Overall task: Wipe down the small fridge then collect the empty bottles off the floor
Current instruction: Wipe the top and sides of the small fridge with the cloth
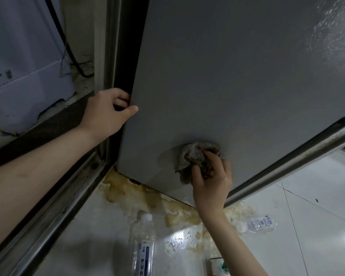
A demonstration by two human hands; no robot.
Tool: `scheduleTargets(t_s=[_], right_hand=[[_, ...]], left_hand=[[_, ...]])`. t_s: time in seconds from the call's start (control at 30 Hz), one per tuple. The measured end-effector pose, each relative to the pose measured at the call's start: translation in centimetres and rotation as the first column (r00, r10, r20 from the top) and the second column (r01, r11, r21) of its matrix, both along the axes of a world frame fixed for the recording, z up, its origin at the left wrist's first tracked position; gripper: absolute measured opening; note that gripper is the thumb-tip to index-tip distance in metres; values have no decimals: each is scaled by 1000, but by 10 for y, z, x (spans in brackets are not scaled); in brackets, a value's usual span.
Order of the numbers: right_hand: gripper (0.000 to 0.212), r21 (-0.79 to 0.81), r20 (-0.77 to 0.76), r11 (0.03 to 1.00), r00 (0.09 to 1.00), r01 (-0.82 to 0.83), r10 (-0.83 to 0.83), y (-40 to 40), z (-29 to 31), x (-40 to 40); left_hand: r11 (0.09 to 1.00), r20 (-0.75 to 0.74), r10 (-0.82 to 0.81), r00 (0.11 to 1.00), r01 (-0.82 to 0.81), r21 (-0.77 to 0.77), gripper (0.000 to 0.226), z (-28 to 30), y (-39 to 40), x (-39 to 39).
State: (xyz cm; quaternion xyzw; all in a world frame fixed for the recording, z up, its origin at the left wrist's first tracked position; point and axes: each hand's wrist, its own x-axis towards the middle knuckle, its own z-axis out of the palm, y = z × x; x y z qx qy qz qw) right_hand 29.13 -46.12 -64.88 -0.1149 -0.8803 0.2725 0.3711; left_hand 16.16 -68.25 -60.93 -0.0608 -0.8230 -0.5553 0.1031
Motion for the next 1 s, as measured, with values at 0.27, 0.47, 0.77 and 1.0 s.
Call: scheduleTargets(t_s=[0.27,0.47,0.77,1.0], right_hand=[[43,-109,-96,991,992,74,-84,11,13,6],[39,-161,-95,982,989,95,-112,11,9,7],[35,-216,-181,962,961,167,-208,25,16,16],[31,-251,-184,947,950,202,-251,26,12,20]], left_hand=[[1000,-2,-5,1000,5,10,33,0,0,0],[1000,18,-3,1000,3,14,31,1,0,0],[1000,21,9,1000,-9,0,30,3,0,3],[1000,12,2,1000,-2,-3,32,3,0,2]])
